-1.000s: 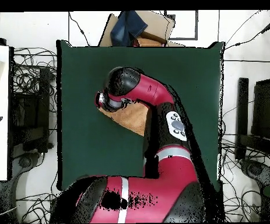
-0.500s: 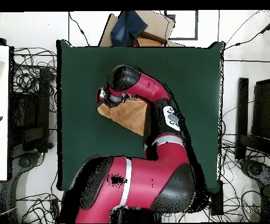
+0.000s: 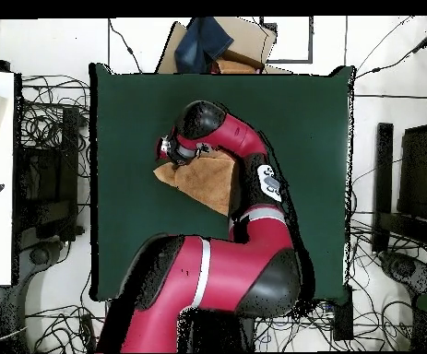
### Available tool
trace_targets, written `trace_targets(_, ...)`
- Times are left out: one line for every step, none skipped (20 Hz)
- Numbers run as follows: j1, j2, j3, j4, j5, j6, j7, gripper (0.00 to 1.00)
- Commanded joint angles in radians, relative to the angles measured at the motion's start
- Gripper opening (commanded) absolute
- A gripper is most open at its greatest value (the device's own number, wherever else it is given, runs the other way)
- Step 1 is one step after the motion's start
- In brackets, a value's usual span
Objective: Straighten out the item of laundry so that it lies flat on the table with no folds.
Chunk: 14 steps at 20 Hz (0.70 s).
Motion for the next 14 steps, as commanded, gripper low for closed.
trace_targets(0.021,0.235,0.049,-0.080,-0.001,-0.161,0.150,1.00)
trace_targets(0.020,0.258,0.051,-0.099,0.001,-0.160,0.147,1.00)
trace_targets(0.021,0.283,0.052,-0.126,0.002,-0.157,0.145,1.00)
trace_targets(0.022,0.300,0.054,-0.138,0.005,-0.162,0.146,1.00)
trace_targets(0.026,0.316,0.053,-0.153,0.005,-0.167,0.151,1.00)
trace_targets(0.030,0.329,0.050,-0.164,0.008,-0.165,0.164,1.00)
trace_targets(0.037,0.340,0.049,-0.173,0.003,-0.186,0.163,1.00)
trace_targets(0.043,0.349,0.044,-0.180,0.001,-0.192,0.177,1.00)
trace_targets(0.053,0.359,0.038,-0.192,0.005,-0.183,0.203,1.00)
trace_targets(0.057,0.366,0.037,-0.196,0.002,-0.186,0.207,1.00)
trace_targets(0.066,0.368,0.034,-0.198,0.002,-0.186,0.223,1.00)
trace_targets(0.073,0.370,0.030,-0.198,0.000,-0.185,0.238,1.00)
trace_targets(0.080,0.374,0.027,-0.204,0.000,-0.177,0.254,1.00)
trace_targets(0.089,0.377,0.023,-0.207,-0.002,-0.174,0.271,1.00)
